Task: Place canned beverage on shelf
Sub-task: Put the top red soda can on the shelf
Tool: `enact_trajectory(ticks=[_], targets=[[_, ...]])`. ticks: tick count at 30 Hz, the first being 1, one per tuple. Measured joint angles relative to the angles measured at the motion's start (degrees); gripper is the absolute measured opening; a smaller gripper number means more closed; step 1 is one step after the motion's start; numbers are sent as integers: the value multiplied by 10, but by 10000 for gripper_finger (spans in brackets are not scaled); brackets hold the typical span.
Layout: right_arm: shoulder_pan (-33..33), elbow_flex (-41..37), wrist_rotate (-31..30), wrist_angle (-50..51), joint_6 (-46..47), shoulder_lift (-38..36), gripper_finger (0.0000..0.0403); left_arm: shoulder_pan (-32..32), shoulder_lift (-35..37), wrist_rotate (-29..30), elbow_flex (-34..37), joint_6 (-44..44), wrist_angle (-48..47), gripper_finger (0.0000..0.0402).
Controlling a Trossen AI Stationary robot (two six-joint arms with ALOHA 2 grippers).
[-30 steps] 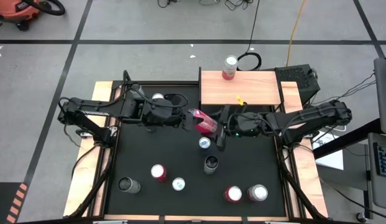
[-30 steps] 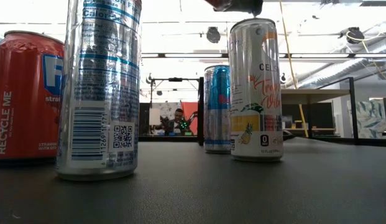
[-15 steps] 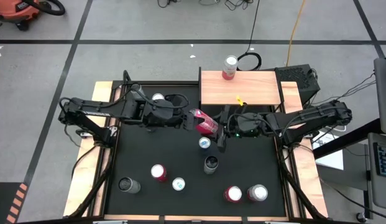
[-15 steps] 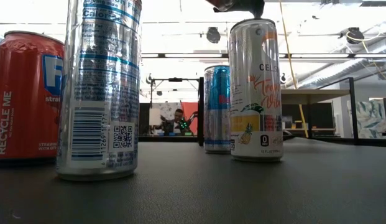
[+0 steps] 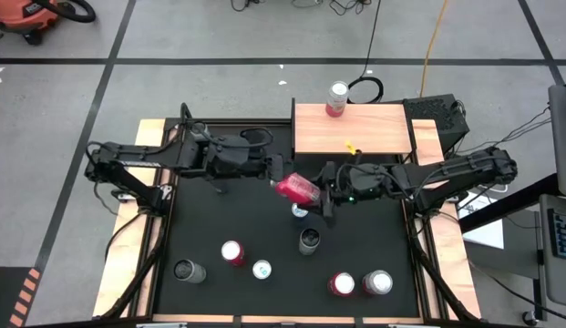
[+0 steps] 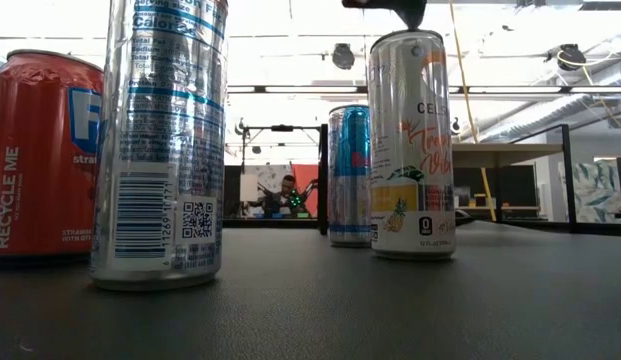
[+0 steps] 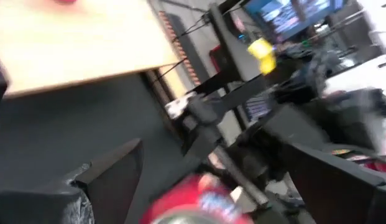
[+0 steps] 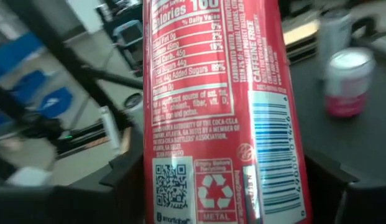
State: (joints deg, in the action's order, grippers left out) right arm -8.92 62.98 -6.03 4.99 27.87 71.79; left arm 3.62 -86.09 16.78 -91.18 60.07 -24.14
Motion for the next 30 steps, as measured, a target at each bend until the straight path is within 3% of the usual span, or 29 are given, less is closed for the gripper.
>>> enact_trajectory(ticks=[7,17,22,30], targets=[[13,0,78,-1,47,0,280,-15,16,-27,0,-36,-7,388],[39,0,154,-13,90,0,279,-12,79,-49,0,-79,-95,388],[55,0,195,-87,97,0,279,-10,112,-98,0,-138,-132,388],[81,0,226,-184,130,-1,279,-32,136,-163,0,-144,-124,389]])
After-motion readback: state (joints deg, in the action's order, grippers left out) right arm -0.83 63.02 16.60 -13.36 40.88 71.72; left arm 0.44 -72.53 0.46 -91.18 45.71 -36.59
